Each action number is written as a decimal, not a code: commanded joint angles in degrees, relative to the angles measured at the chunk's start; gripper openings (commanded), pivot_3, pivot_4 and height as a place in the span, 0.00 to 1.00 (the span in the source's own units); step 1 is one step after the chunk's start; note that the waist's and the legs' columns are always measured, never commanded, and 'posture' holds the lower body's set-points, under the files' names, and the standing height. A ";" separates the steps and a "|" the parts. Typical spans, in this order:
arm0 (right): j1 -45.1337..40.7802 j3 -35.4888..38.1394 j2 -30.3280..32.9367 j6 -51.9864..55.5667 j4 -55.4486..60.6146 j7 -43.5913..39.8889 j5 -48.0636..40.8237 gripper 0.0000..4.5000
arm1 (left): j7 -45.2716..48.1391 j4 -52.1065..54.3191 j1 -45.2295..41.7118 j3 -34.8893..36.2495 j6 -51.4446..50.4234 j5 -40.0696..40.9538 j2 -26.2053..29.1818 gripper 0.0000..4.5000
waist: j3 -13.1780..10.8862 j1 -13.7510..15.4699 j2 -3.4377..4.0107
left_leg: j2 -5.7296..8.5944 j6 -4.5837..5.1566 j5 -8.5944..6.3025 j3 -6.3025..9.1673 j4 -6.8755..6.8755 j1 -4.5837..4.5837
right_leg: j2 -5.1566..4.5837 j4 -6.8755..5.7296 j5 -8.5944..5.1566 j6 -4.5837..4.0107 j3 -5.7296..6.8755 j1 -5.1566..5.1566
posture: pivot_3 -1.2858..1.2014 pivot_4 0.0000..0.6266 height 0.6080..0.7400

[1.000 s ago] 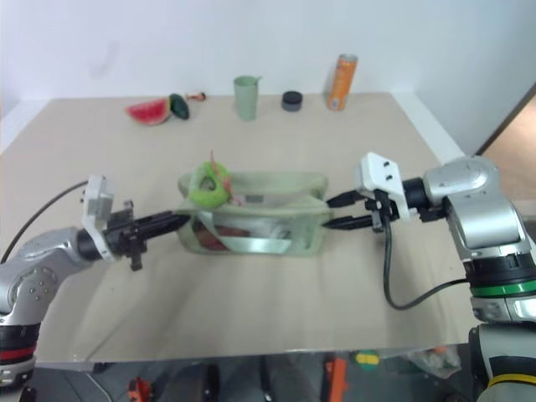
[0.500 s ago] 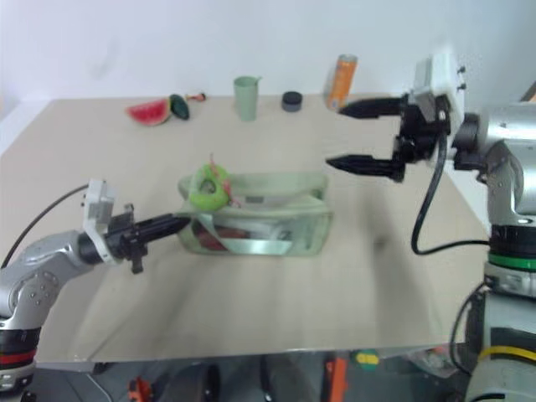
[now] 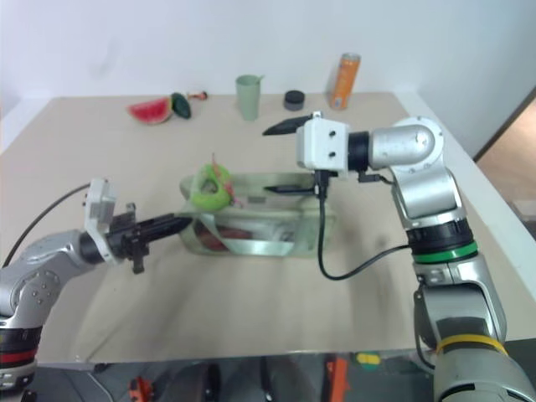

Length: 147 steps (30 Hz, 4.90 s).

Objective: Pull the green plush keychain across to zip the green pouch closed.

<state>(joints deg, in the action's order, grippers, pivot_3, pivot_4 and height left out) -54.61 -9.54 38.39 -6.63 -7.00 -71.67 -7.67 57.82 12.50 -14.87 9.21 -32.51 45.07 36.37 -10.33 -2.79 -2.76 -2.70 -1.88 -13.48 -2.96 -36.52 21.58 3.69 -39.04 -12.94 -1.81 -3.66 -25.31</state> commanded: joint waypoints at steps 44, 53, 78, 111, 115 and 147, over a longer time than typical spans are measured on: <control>-7.20 -6.31 -10.67 -7.52 -6.26 -3.04 2.63 0.94 | -2.79 0.73 -0.18 0.50 -0.47 0.96 -1.56 0.00 | 0.00 0.02 0.00 | -0.04 0.00 0.00 0.03 -0.01 -0.02 | 0.01 -0.02 0.01 -0.01 0.04 0.01 | 0.52 0.24 1.00; -6.85 -7.00 -9.62 -3.83 -5.13 -4.95 2.63 0.82 | -2.84 0.61 -0.27 0.68 -0.50 1.13 -1.73 0.00 | 0.00 0.02 0.00 | -0.02 0.00 0.00 0.03 -0.01 -0.01 | 0.00 -0.01 0.01 -0.01 0.04 0.01 | 0.52 0.24 1.00; -9.99 -4.70 -6.84 -4.31 -10.30 -2.85 4.33 0.05 | -3.17 0.07 -0.80 0.29 -0.09 0.62 -2.40 0.00 | 0.00 0.04 0.00 | -0.01 0.00 0.00 0.03 -0.01 0.00 | -0.01 -0.01 0.00 -0.01 0.04 0.01 | 0.52 0.24 1.00; 29.24 1.37 16.03 2.03 -3.46 9.50 9.35 0.05 | -2.79 -2.65 -3.97 -0.40 -2.41 1.82 -3.82 0.00 | 0.08 0.01 -0.10 | 0.20 0.02 -0.03 0.02 -0.05 -0.19 | -0.19 0.00 -0.05 0.28 -0.08 0.20 | 0.52 0.24 1.00; 26.45 1.82 13.88 2.40 -5.40 9.98 9.36 0.05 | -4.26 -2.80 -4.07 0.34 -3.89 2.32 -3.93 0.00 | 0.09 -0.16 -0.14 | 0.12 0.00 0.04 0.00 -0.10 -0.32 | -0.01 0.01 0.05 0.36 -0.08 0.27 | 0.52 0.24 1.00; 37.35 36.64 20.02 44.75 8.85 3.71 -27.60 1.00 | -12.96 -1.01 7.13 21.27 -7.41 10.33 1.76 0.99 | 0.00 -0.03 -0.10 | 0.07 0.00 -0.01 0.03 -0.02 -0.07 | -0.02 0.04 0.00 0.20 -0.04 0.06 | 0.52 0.24 1.00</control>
<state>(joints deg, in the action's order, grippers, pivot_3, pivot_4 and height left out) -17.49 24.90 58.46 38.06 -0.95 -68.92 -33.84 44.25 10.40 -7.53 29.50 -41.22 55.85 37.18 -10.32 -2.82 -2.86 -2.63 -1.88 -13.48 -2.94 -36.56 21.50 3.67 -39.00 -12.93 -1.60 -3.71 -25.25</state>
